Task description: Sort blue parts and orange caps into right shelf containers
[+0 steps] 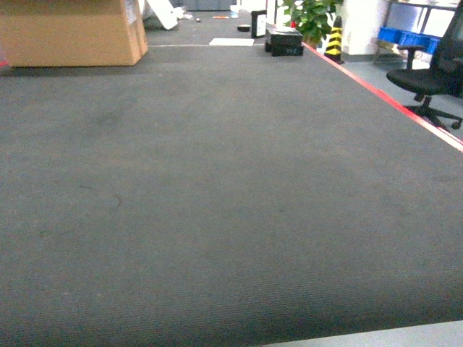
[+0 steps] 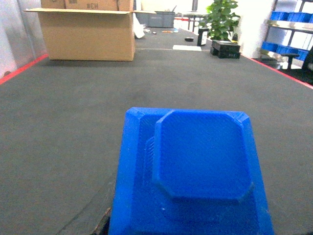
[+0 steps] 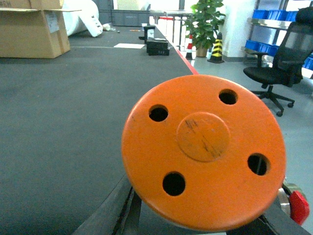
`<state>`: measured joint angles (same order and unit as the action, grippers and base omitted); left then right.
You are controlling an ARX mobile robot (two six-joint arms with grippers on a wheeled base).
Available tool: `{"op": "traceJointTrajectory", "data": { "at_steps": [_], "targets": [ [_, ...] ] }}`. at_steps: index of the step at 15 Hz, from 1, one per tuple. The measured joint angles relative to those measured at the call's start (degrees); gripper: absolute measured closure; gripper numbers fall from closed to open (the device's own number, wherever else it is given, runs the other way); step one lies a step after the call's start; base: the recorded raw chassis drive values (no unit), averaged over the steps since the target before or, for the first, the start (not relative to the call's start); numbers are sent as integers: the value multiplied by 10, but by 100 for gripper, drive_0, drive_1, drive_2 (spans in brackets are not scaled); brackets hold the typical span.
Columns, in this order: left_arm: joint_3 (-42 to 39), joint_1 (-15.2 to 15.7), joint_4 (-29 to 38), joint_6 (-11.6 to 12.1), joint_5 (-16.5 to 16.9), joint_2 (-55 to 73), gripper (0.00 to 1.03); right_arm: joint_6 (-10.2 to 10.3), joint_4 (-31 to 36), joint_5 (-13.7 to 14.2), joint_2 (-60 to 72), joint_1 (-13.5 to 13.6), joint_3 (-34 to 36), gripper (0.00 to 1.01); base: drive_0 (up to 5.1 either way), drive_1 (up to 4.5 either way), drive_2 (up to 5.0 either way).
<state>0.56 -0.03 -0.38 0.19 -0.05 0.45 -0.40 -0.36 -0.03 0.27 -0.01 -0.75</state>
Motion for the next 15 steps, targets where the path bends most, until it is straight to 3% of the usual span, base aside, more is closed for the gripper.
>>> {"op": "traceJointTrajectory", "data": {
  "at_steps": [15],
  "targets": [
    [0,0,0,0,0,0,59,0,0,0,0,0,0,60,-160,-160,-160]
  ]
}}
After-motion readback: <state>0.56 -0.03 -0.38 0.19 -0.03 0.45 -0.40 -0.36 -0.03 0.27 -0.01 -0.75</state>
